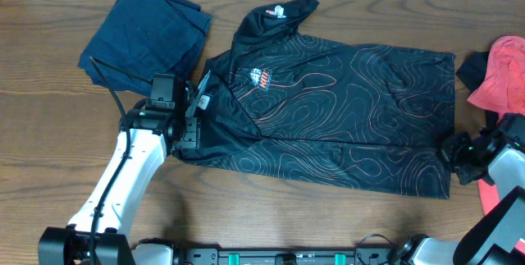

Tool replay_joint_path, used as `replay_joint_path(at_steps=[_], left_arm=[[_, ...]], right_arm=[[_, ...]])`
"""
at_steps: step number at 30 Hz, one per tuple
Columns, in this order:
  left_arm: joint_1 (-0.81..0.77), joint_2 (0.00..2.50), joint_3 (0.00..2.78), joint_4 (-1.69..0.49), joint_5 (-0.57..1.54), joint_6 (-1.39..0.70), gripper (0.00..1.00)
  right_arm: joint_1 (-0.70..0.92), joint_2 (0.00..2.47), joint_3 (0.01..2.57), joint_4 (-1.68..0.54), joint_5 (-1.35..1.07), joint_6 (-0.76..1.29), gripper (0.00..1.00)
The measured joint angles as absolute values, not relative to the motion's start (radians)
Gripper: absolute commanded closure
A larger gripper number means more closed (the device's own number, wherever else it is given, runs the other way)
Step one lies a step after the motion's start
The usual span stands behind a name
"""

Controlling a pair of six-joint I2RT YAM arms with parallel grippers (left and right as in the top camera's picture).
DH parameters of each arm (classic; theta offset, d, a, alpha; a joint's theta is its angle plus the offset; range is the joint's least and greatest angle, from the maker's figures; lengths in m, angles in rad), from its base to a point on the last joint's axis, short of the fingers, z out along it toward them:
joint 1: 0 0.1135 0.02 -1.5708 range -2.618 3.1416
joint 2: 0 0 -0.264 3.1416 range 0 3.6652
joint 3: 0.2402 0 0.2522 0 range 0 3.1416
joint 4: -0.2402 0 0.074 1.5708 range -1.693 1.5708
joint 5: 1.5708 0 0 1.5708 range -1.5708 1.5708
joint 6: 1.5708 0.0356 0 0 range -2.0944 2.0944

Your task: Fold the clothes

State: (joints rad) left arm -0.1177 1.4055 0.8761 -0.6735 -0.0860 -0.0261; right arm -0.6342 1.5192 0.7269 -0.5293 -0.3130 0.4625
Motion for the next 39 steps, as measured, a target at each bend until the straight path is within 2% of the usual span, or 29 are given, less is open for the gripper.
replay_joint_path(at_steps=[13,27,28,30,31,33,34,39], left_arm=[[-0.118,1.406,0.876,-0.673,-0.086,-0.026,0.30],[-0.118,1.406,0.876,-0.670,-0.086,-0.026,0.30],[-0.118,1.406,0.876,-0.670,-0.086,-0.026,0.30],[-0.118,1.406,0.876,-0.669,-0.086,-0.026,0.30],[-0.118,1.406,0.876,-0.668,-0.086,-0.026,0.30],[-0.118,1.406,0.876,-0.657,-0.086,-0.026,0.29],[-0.118,1.406,0.876,-0.648,-0.085,-0.026,0.25],[-0.118,1.406,0.881,-0.635,-0.024,-0.027,0.24]], right_arm=[[-0.638,1.519,0.734,-0.391,-0.407,0.528,0.99],[-0.643,1.519,0.735,-0.448,-0.295,0.570,0.98],[-0.643,1.519,0.735,-0.447,-0.291,0.571,0.94],[-0.644,1.519,0.735,-0.439,-0.284,0.582,0.67],[-0.645,1.519,0.735,-0.429,-0.282,0.584,0.60],[-0.651,1.519,0.736,-0.390,-0.292,0.579,0.55],[-0.654,1.519,0.736,-0.369,-0.308,0.569,0.53],[-0.662,1.519,0.738,-0.266,-0.452,0.533,0.53]])
